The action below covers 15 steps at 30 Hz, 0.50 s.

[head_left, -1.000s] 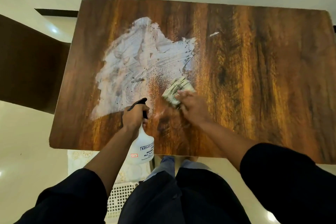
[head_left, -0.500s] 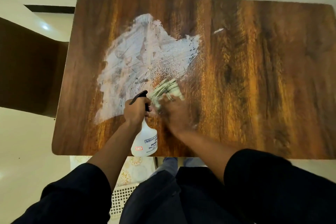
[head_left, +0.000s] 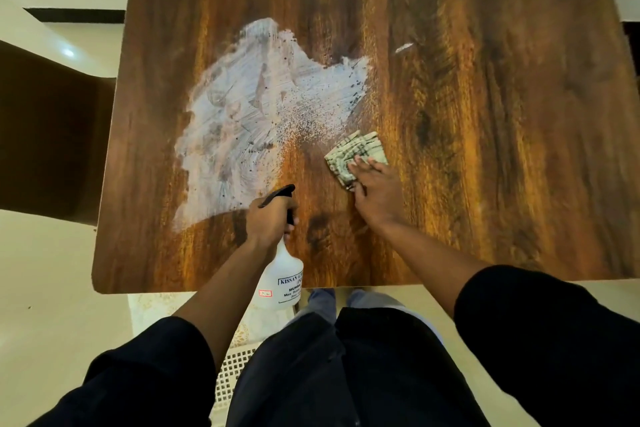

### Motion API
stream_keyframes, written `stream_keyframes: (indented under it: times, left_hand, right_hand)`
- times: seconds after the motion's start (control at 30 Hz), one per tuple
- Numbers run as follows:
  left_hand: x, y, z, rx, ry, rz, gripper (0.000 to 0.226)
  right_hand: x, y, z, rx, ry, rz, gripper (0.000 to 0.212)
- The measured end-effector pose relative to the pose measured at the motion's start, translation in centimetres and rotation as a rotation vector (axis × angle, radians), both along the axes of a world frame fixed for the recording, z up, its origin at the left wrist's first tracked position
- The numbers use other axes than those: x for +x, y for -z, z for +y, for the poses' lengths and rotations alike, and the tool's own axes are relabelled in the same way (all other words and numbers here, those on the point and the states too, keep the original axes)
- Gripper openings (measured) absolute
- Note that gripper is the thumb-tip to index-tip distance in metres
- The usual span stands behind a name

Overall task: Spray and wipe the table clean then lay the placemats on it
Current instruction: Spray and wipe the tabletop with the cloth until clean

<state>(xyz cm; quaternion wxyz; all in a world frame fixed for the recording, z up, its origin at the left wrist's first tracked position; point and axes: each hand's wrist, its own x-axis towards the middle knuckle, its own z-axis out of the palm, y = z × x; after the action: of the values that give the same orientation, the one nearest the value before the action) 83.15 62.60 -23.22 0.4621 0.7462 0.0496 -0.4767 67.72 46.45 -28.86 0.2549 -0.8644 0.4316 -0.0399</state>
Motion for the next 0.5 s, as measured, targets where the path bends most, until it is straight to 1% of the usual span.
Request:
stream_keyframes:
  times: [0.13, 0.2, 0.27, 0.33, 0.4, 0.43, 0.5]
  left_hand:
    - [-1.7, 0.0, 0.3, 0.01, 0.008, 0.011, 0.031]
    - [-2.4, 0.0, 0.5, 0.032, 0.01, -0.014, 0.027]
    - [-3.0, 0.2, 0.8, 0.08, -0.011, -0.041, 0.013]
    - [-3.5, 0.6, 1.1, 0.122, -0.029, -0.047, 0.01]
    - [-4.1, 0.8, 1.4, 0.153, -0.041, -0.058, 0.01]
    - [-4.4, 0.9, 1.4, 0.155, -0.046, -0.066, 0.012]
    - [-5.0, 0.9, 1.5, 0.145, -0.038, -0.073, 0.014]
  right_hand:
    - [-0.4, -0.7, 1.2, 0.042, 0.1, -0.029, 0.041]
    - [-0.5, -1.2, 3.3, 0.029, 0.077, -0.019, 0.041]
    - [-1.3, -1.5, 5.7, -0.03, -0.04, -0.01, 0.04]
    - [-2.5, -1.2, 8.1, -0.042, -0.222, -0.024, 0.04]
    - [-3.7, -0.6, 9.7, -0.017, -0.398, -0.048, 0.046]
    - [-4.3, -0.1, 10.0, -0.019, -0.45, -0.062, 0.045]
    - [-5.3, 0.3, 9.4, -0.018, -0.468, -0.081, 0.04]
